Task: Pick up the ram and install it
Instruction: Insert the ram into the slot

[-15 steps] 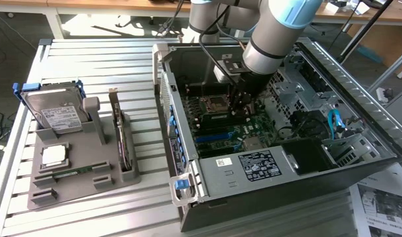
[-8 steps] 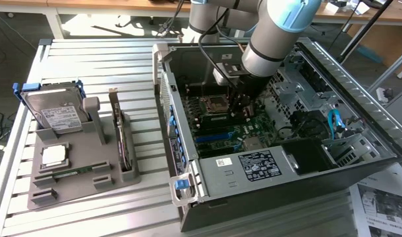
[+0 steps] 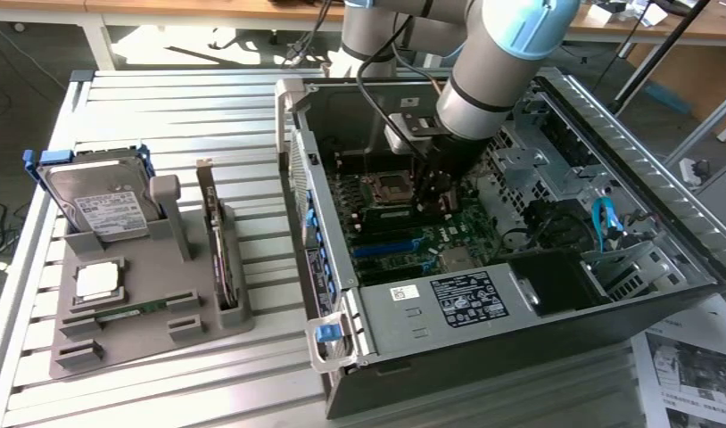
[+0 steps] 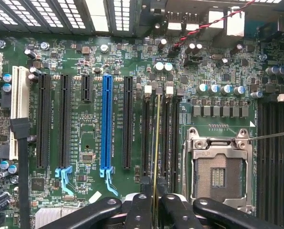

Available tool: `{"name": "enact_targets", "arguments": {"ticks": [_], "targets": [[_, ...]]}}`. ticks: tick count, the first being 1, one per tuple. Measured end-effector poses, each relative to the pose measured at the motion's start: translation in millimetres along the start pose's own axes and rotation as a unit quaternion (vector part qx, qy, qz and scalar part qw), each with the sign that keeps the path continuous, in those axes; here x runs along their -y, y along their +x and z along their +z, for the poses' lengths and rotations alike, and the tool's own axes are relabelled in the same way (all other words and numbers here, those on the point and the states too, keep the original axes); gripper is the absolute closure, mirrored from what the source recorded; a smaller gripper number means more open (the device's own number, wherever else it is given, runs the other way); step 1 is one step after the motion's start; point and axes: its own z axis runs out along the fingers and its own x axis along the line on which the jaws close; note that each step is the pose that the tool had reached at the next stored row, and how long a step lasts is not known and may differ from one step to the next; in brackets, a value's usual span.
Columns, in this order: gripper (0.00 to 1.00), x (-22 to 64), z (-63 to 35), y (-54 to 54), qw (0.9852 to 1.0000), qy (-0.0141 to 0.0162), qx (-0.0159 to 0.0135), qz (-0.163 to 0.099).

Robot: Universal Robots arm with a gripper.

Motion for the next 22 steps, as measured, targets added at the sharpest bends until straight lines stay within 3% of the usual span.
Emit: {"name": "enact_targets", "arguments": {"ticks": [22], "targets": [[0.86,-0.1,0.7,2.5,0.9999,-0.0009,-0.0011,-0.011]]}}
